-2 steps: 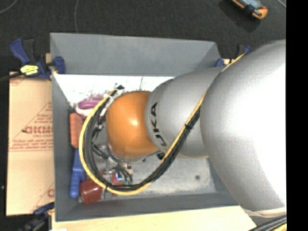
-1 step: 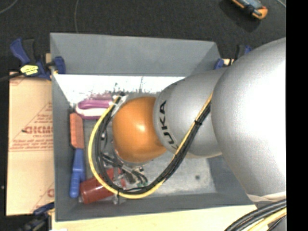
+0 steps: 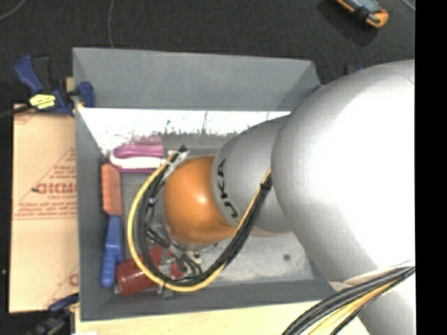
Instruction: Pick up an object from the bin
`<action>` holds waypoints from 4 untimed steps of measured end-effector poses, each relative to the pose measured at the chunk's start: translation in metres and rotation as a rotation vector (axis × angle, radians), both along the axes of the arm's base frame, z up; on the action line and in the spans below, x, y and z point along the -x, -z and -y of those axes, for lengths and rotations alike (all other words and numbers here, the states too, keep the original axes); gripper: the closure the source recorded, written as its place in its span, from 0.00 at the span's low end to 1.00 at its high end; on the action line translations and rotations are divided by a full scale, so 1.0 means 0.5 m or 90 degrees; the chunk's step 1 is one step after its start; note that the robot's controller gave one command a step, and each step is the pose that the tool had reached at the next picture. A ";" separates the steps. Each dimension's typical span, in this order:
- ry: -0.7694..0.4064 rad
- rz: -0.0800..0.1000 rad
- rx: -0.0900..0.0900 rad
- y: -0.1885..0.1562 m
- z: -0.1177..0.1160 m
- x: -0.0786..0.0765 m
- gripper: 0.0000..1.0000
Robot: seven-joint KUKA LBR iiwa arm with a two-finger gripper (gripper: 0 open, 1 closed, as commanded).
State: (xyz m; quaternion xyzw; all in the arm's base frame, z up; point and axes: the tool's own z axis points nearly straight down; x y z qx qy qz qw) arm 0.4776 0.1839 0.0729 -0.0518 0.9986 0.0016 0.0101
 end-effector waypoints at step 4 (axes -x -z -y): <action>-0.151 -0.011 0.004 -0.090 0.023 0.003 1.00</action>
Offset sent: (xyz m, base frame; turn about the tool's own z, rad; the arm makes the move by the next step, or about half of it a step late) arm 0.0000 0.0000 0.0000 0.0000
